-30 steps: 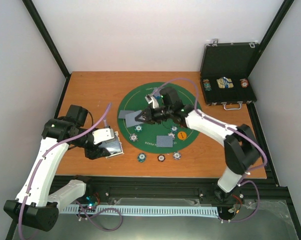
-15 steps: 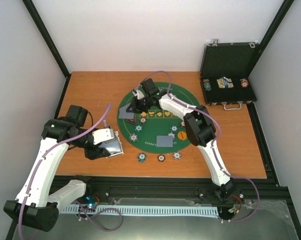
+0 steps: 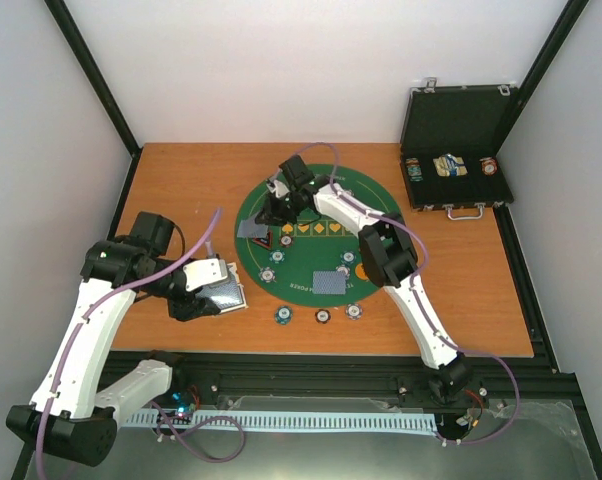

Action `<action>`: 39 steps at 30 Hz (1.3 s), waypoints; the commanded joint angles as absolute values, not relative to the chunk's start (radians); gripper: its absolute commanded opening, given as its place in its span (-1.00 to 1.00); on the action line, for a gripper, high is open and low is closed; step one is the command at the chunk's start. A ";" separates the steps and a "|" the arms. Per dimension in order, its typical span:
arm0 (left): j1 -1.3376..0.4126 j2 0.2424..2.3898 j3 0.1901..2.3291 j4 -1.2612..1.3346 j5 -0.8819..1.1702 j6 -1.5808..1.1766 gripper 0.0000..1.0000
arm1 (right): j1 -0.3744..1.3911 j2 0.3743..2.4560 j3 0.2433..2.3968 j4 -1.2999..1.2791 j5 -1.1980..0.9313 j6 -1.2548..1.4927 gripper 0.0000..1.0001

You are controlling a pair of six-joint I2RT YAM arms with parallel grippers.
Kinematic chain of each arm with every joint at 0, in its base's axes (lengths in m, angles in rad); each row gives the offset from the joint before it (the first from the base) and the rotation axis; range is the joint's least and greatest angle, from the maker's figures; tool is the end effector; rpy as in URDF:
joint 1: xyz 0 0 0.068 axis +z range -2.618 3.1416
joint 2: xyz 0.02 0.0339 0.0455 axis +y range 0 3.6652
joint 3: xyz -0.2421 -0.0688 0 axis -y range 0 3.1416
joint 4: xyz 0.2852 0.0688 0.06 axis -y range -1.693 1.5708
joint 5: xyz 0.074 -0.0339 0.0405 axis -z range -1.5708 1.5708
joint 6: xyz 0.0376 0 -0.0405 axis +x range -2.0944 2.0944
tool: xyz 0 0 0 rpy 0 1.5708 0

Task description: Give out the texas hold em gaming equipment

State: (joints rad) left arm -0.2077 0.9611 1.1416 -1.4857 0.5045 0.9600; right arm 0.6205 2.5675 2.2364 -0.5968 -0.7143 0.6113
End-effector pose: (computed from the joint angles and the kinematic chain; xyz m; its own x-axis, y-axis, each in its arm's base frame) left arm 0.1716 -0.0547 0.3190 -0.2919 0.7944 -0.5326 0.9482 0.3133 -0.0525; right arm 0.4526 0.3537 0.1270 -0.9688 -0.1593 -0.1900 -0.2477 0.5835 0.7734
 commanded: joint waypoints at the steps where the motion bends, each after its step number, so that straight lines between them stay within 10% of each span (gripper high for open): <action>1: -0.208 0.948 1.158 -1.500 0.518 0.953 -0.76 | 0.599 2.562 2.261 -0.654 -0.709 0.578 -0.66; 20: -0.207 0.947 1.156 -1.496 0.534 0.945 -0.76 | 0.577 2.152 1.888 -0.646 -0.643 0.492 -0.18; 29: -0.207 0.942 1.143 -1.483 0.545 0.940 -0.75 | 0.694 1.648 1.304 -0.237 -0.736 0.713 0.61; 39: -0.207 0.948 1.137 -1.473 0.557 0.929 -0.76 | 0.893 1.480 1.090 -0.005 -0.677 0.887 0.63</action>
